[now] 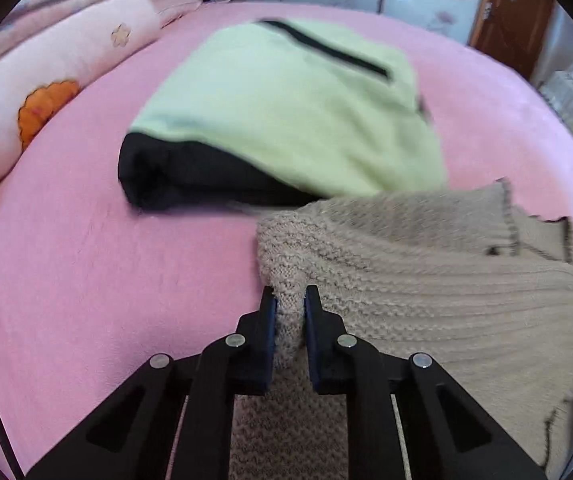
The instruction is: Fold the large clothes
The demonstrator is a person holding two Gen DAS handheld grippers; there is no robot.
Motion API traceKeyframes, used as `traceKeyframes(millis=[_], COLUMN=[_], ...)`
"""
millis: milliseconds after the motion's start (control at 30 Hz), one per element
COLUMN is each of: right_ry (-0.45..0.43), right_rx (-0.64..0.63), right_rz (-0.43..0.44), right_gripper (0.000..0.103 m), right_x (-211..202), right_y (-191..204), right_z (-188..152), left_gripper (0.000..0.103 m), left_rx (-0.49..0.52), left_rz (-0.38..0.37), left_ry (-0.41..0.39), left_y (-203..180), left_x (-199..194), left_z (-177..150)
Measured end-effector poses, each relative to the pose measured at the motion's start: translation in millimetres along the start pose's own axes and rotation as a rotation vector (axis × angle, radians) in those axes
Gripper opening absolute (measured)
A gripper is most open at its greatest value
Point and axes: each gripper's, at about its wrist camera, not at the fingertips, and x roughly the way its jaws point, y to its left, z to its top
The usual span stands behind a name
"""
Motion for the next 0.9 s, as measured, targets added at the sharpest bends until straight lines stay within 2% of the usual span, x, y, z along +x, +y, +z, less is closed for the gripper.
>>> traceKeyframes(millis=[33,67,100,133,200,233,267,300,400,500,600,700,767,833,867,900], right_ry=[0.038,0.035,0.027,0.028,0.027,0.006,-0.019,-0.047,-0.083,-0.063,-0.013,0.032,0.057,0.059,0.062,0.066], right_rx=[-0.008,-0.015,-0.022,-0.023,-0.033,-0.047,-0.059,-0.072,-0.094,-0.112,-0.146,-0.221,-0.226,-0.209,-0.202,-0.188], right_rz=[-0.025,-0.041,-0.054,-0.08,-0.113,-0.115,-0.11,-0.088,0.016,0.156,0.272,0.27,0.257,0.276,0.269,0.255], right_gripper=[0.01,0.011,0.016,0.026,0.035,0.035,0.035,0.035,0.036,0.036,0.036,0.036,0.033,0.024,0.009,0.0], right_x=[12.8,14.9,12.0,5.8,-7.0,-17.2,-27.6,-40.5,-62.8,-67.1,-60.3,-41.0,-29.0,-24.3,-23.7,-23.1], right_y=[1.9,3.7,6.7,9.7,15.0,18.9,23.5,30.3,52.0,89.0,124.2,150.5,143.0,127.7,119.3,106.9], right_z=[-4.7,-7.6,-7.6,-6.4,-4.9,-5.6,-7.2,-10.4,-19.9,-31.2,-42.9,-61.2,-70.6,-75.0,-74.3,-71.5], left_gripper=[0.012,0.013,0.015,0.019,0.03,0.034,0.035,0.035,0.048,0.051,0.051,0.051,0.051,0.051,0.053,0.054], left_rx=[-0.008,-0.01,0.002,0.015,0.049,0.066,0.072,0.065,0.029,0.015,-0.02,-0.045,-0.028,0.01,0.03,0.038], left_rz=[0.006,0.013,0.028,0.045,0.078,0.108,0.125,0.111,0.03,-0.068,-0.1,-0.123,-0.101,-0.055,-0.041,-0.038], left_ry=[0.015,0.007,-0.002,-0.007,-0.02,-0.033,-0.053,-0.089,-0.131,-0.149,-0.123,-0.066,-0.014,0.009,-0.011,-0.02], left_y=[1.0,1.4,4.3,1.4,-6.0,-8.2,-10.3,-13.2,-20.1,-42.7,-54.2,-60.7,-62.0,-65.9,-66.4,-65.6], left_x=[6.6,7.7,4.7,1.0,-11.3,-21.0,-31.0,-48.9,-80.7,-104.8,-102.5,-81.0,-56.3,-38.7,-36.3,-35.5], left_z=[-2.9,-5.6,-5.8,-5.8,-6.9,-7.8,-9.0,-11.4,-19.2,-27.4,-39.2,-54.9,-64.7,-75.1,-78.6,-79.8])
